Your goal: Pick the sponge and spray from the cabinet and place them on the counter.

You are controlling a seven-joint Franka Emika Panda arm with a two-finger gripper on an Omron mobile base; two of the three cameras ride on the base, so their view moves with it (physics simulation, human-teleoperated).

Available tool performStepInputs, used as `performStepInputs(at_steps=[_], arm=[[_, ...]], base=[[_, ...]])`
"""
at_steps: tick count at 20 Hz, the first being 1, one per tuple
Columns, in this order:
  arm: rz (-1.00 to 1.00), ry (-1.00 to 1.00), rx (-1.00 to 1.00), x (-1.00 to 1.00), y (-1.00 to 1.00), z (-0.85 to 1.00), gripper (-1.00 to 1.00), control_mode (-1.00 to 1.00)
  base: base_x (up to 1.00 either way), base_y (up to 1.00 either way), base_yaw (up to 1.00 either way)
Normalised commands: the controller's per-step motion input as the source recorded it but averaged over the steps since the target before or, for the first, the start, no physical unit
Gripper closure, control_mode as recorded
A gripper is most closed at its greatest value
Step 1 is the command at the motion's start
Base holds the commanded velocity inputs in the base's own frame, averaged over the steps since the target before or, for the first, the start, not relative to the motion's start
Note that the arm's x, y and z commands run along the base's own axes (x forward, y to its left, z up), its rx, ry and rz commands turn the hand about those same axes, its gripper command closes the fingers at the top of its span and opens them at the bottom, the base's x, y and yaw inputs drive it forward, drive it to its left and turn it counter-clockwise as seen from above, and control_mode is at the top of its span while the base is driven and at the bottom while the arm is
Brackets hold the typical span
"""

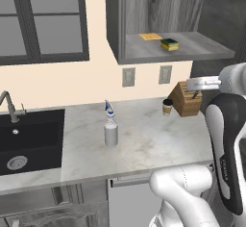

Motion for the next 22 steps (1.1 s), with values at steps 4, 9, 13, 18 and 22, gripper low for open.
performStepInputs(at_steps=[4, 9, 13, 18, 22], arm=[[-0.04, -0.06, 0.0, 0.01, -0.08, 0.25, -1.0, -1.0], [-0.03, -0.06, 0.0, 0.01, -0.06, 0.23, -1.0, -1.0], [-0.02, -0.04, 0.0, 0.07, -0.06, 0.19, -1.0, -1.0], [-0.02, -0.03, 0.0, 0.08, -0.07, 0.2, -1.0, -1.0], [0.0, -0.01, 0.0, 0.24, -0.05, 0.17, -1.0, -1.0]], base=[[0.0, 0.0, 0.0], [0.0, 0.0, 0.0], [0.0, 0.0, 0.0], [0.0, 0.0, 0.0], [0.0, 0.0, 0.0]])
